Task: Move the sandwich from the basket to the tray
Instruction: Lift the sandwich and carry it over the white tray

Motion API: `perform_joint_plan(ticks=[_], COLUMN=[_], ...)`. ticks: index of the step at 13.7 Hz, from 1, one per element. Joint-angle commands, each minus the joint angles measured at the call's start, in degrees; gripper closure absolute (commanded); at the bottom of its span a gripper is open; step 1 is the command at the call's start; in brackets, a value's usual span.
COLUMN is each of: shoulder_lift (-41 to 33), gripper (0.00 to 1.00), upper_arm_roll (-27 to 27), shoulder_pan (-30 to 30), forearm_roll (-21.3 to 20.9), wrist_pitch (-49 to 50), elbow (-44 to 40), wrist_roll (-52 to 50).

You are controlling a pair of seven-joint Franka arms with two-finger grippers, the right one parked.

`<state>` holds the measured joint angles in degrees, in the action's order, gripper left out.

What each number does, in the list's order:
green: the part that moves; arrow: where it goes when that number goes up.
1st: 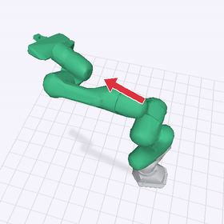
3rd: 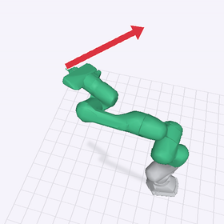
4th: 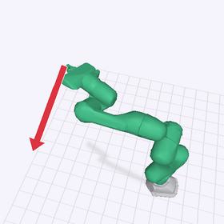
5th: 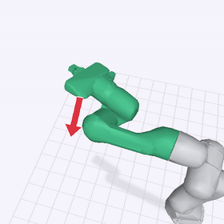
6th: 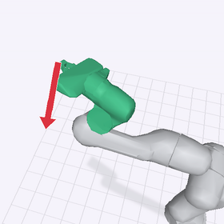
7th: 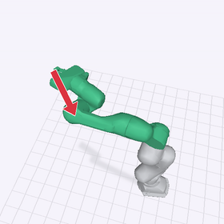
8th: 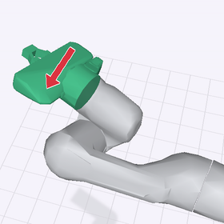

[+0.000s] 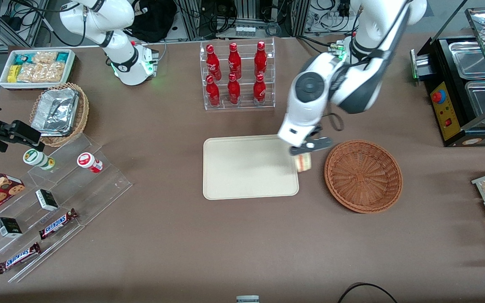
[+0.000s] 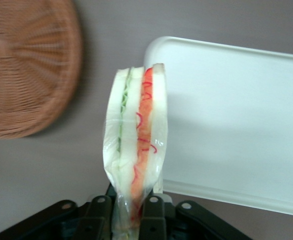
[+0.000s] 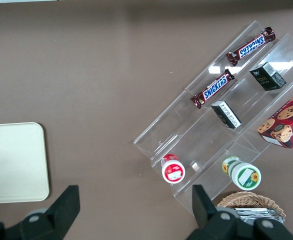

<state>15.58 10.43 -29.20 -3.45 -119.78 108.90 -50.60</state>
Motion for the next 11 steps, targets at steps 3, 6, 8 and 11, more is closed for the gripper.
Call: perform_joint_plan(ticks=[3,6,8,11], shoulder_lift=[8.58,12.27,16.22,18.96], gripper=[0.87,0.88,0.87,0.87], upper_arm_roll=[-0.59,-0.59,-0.59,-0.59], shoulder_pan=[-5.78,-7.1,-8.23,-9.03], forearm_roll=[-1.56,-1.56,-1.65,-1.56], wrist_pitch=[-8.79,-9.86,-9.77,-9.86], elbow=[-3.43,-6.5,-10.79,-13.71], wrist_roll=[-2.13,-1.26,-1.25,-1.61])
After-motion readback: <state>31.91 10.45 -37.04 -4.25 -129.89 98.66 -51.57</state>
